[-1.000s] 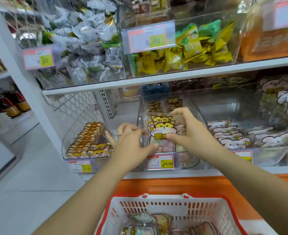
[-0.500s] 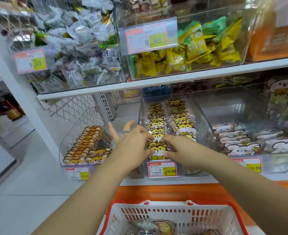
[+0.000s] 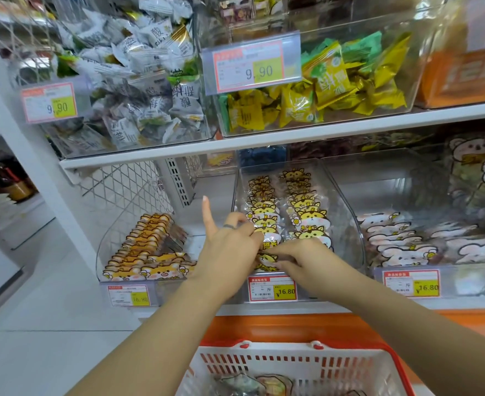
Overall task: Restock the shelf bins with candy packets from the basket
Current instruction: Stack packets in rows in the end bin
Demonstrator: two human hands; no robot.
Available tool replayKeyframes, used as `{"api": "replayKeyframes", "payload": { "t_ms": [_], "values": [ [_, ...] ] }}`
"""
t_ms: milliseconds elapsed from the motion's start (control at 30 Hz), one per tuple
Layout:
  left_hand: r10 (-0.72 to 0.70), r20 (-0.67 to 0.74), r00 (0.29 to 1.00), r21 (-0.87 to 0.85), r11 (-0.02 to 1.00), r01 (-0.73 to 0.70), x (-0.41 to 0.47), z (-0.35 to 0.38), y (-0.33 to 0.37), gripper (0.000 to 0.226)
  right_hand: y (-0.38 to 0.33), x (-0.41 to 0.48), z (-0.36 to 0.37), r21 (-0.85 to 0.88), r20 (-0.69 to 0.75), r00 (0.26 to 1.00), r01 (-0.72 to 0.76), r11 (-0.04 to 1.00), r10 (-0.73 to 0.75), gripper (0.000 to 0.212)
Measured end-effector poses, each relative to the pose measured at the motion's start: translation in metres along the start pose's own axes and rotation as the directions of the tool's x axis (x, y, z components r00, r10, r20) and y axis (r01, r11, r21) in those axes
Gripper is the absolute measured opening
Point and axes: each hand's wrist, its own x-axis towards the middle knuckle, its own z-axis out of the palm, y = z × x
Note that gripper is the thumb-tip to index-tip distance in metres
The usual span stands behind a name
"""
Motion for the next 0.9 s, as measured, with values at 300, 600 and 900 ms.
{"api": "replayKeyframes", "payload": {
  "t_ms": [300, 600, 900],
  "values": [
    [-0.134, 0.062, 0.989, -0.095, 0.986, 0.140, 0.001, -0.003, -0.008, 0.067, 0.000, -0.001, -0.008, 0.015, -0.102, 0.985, -0.141, 0.990, 0.142, 0.063],
    [-0.256, -0.151, 0.955, -0.262, 0.942, 0.211, -0.044, 0.000, 0.004, 0.065, 0.006, -0.036, -0.007, -0.022, -0.339, 0.941, -0.015, 1.000, 0.006, 0.038],
    [-0.165, -0.109, 0.980, -0.593, 0.802, 0.069, -0.136, 0.019, 0.053, 0.030, -0.015, -0.121, 0.054, -0.041, -0.132, 0.990, 0.053, 0.998, -0.058, 0.015]
  ]
}}
